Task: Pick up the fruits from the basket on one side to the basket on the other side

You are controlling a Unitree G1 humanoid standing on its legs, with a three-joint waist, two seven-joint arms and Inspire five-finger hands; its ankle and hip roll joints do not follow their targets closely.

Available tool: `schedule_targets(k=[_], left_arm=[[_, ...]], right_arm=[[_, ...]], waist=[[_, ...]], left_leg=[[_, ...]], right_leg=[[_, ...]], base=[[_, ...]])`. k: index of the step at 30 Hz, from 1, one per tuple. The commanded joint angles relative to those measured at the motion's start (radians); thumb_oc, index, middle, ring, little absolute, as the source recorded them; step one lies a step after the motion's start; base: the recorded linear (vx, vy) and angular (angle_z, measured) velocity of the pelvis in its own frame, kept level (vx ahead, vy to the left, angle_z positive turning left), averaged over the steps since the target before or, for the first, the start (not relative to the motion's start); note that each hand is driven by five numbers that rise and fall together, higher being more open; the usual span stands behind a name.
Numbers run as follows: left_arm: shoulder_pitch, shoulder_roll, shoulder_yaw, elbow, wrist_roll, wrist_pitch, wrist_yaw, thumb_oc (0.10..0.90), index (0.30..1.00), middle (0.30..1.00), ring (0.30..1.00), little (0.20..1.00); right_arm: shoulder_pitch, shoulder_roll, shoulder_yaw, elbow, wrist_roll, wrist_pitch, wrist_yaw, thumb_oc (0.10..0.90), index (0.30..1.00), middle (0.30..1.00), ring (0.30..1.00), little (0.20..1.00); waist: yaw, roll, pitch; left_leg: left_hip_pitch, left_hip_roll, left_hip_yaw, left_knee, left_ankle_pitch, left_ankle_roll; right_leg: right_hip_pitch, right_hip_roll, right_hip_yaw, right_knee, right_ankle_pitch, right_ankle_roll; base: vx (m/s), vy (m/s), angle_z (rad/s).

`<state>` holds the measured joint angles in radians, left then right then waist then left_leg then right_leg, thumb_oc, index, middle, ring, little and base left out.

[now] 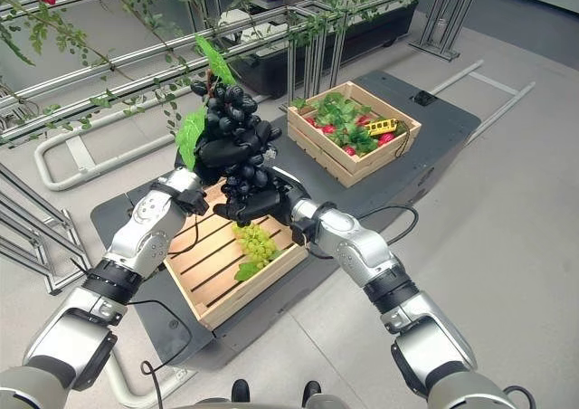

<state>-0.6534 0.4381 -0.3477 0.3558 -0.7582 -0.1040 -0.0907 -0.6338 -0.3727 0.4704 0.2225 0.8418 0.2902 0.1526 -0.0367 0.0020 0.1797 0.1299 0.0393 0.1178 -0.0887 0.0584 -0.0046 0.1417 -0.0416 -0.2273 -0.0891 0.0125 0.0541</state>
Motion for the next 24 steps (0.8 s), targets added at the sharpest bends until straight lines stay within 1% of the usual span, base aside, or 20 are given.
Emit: schedule_targets(k=[1, 6, 15, 16, 17, 20, 24], left_arm=[[-0.057, -0.050, 0.032, 0.045, -0.013, -0.172, -0.018, 0.400, 0.300, 0.300, 0.300, 0.300], [-0.042, -0.069, 0.036, 0.037, -0.002, -0.172, -0.007, 0.400, 0.300, 0.300, 0.300, 0.300], [-0.041, -0.074, 0.038, 0.043, 0.009, -0.146, -0.004, 0.400, 0.300, 0.300, 0.300, 0.300], [-0.039, -0.074, 0.039, 0.044, 0.013, -0.141, 0.000, 0.549, 0.524, 0.524, 0.524, 0.524], [-0.036, -0.071, 0.040, 0.045, 0.014, -0.132, 0.002, 0.800, 0.900, 0.900, 0.900, 0.900], [-0.032, -0.067, 0.043, 0.056, 0.026, -0.109, 0.011, 0.800, 0.900, 0.900, 0.900, 0.900], [-0.030, -0.060, 0.042, 0.096, 0.064, -0.110, 0.012, 0.800, 0.900, 0.900, 0.900, 0.900]], right_arm=[[-0.007, 0.113, -0.123, -0.043, 0.094, -0.210, -0.038, 0.400, 0.300, 0.300, 0.300, 0.300], [0.008, 0.140, -0.135, -0.050, 0.097, -0.233, -0.064, 0.400, 0.300, 0.300, 0.300, 0.300], [0.005, 0.148, -0.139, -0.053, 0.099, -0.243, -0.082, 0.400, 0.300, 0.300, 0.300, 0.300], [0.005, 0.147, -0.139, -0.051, 0.100, -0.244, -0.082, 0.400, 0.300, 0.300, 0.300, 0.300], [0.004, 0.146, -0.142, -0.051, 0.101, -0.243, -0.084, 0.400, 0.300, 0.300, 0.300, 0.300], [0.010, 0.143, -0.143, -0.052, 0.101, -0.244, -0.081, 0.400, 0.300, 0.300, 0.300, 0.300], [0.012, 0.139, -0.145, -0.049, 0.102, -0.248, -0.082, 0.400, 0.300, 0.300, 0.300, 0.300]], waist=[[0.011, -0.015, -0.185], [0.014, -0.015, -0.186], [0.014, -0.013, -0.185], [0.015, -0.013, -0.186], [0.015, -0.013, -0.186], [0.015, -0.013, -0.186], [0.013, -0.011, -0.186]], left_leg=[[0.004, -0.031, -0.002, 0.001, -0.093, 0.010], [0.004, -0.032, -0.005, 0.001, -0.093, 0.012], [0.006, -0.033, -0.008, 0.001, -0.095, 0.014], [0.006, -0.033, -0.009, 0.001, -0.095, 0.014], [0.006, -0.033, -0.009, 0.001, -0.095, 0.013], [0.005, -0.032, -0.009, 0.001, -0.094, 0.014], [0.006, -0.031, -0.007, 0.001, -0.094, 0.013]], right_leg=[[0.008, -0.003, 0.021, 0.002, -0.024, -0.033], [0.009, -0.004, 0.020, 0.002, -0.025, -0.034], [0.010, -0.004, 0.021, 0.002, -0.025, -0.035], [0.010, -0.004, 0.021, 0.002, -0.025, -0.034], [0.009, -0.004, 0.021, 0.002, -0.025, -0.034], [0.008, -0.004, 0.021, 0.002, -0.024, -0.034], [0.008, -0.004, 0.021, 0.002, -0.024, -0.033]], base=[[0.00, 0.000, 0.00], [0.00, 0.000, 0.00], [0.00, 0.000, 0.00], [0.00, 0.000, 0.00], [0.00, 0.000, 0.00], [0.00, 0.000, 0.00], [0.00, 0.000, 0.00]])
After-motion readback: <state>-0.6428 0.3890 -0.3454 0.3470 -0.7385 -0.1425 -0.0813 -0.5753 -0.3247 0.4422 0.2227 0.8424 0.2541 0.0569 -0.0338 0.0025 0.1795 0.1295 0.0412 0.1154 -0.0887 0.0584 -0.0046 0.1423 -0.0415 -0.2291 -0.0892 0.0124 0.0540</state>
